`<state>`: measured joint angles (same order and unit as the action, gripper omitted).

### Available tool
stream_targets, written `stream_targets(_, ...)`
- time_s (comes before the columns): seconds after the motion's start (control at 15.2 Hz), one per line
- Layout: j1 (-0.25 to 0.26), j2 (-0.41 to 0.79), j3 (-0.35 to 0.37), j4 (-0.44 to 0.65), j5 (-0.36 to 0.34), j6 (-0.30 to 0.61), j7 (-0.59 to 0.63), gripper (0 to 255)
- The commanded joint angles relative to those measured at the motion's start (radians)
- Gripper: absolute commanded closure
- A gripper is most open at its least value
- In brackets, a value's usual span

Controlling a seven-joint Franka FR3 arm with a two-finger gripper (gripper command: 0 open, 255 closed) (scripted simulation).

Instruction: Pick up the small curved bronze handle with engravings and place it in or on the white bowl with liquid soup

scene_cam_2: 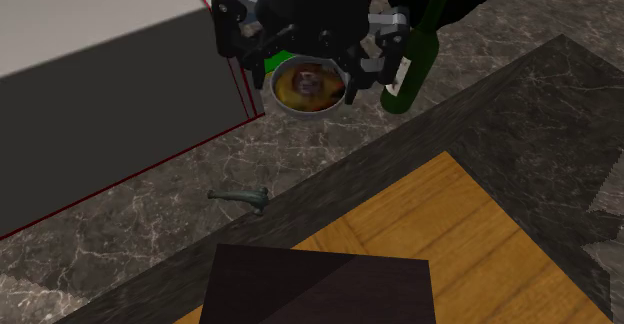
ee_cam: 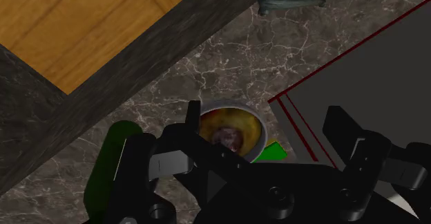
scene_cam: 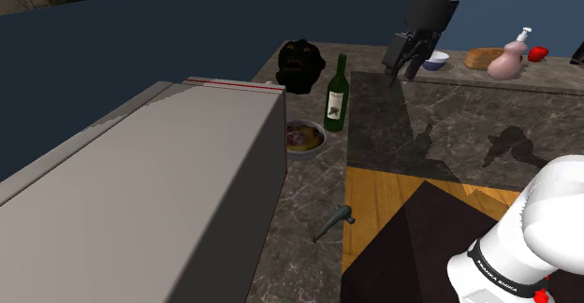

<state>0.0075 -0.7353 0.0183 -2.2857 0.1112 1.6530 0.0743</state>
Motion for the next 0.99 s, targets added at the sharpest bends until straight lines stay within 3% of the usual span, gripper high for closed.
stream_targets(0.0,0.0,0.0,0.0,0.0,0.0,0.0,0.0,0)
stream_targets(0.92,0.074,0.029,0.099,-0.413,0.085,0.387,0.007,0)
